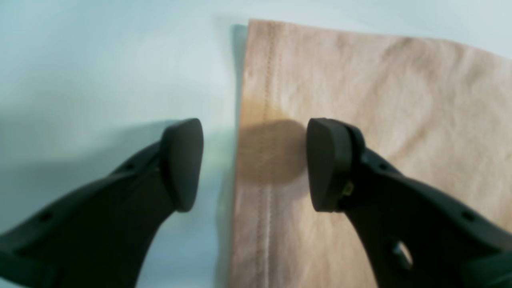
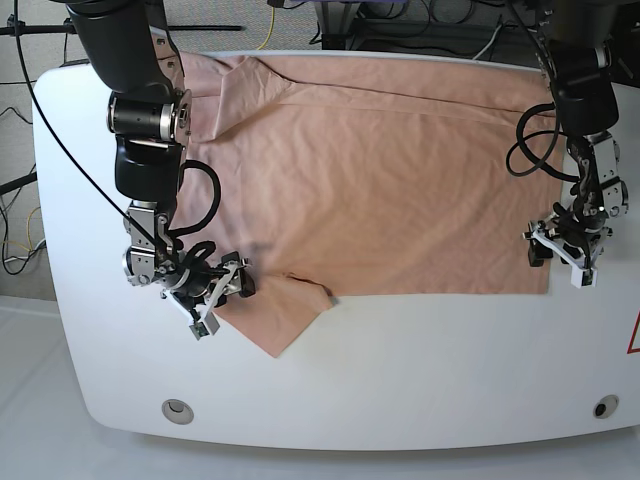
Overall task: Fold the T-shirt properly
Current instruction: 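Hold both open grippers straddling the hem edges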
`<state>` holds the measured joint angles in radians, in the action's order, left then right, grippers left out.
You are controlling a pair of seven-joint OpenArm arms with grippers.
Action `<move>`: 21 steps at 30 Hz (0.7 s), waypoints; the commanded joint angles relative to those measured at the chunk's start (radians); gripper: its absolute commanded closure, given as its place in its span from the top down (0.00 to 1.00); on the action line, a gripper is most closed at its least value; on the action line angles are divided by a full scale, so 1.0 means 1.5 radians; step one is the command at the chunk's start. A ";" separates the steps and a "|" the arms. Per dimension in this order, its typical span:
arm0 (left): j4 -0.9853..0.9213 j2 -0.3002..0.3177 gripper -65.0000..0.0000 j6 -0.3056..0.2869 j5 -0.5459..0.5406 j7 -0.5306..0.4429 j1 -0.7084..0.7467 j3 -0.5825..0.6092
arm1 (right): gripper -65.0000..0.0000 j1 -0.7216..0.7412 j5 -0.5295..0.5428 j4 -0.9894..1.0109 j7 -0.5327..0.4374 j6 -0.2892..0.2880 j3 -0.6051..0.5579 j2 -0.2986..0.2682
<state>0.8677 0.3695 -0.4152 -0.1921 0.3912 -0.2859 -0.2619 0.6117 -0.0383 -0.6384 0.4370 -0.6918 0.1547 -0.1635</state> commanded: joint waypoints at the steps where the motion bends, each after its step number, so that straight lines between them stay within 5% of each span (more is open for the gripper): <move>1: 0.009 0.009 0.58 0.000 -0.006 -0.004 -0.012 0.000 | 0.55 0.020 0.003 -0.010 -0.004 -0.004 -0.002 -0.003; 21: 0.009 0.013 0.59 -0.004 -0.013 -0.013 -0.009 0.000 | 0.56 0.018 0.002 -0.008 -0.004 -0.004 -0.002 -0.006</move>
<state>0.8688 0.3702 -0.4160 -0.2096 0.3809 -0.2802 -0.2607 0.6121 -0.0383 -0.6392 0.4374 -0.6922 0.1513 -0.1638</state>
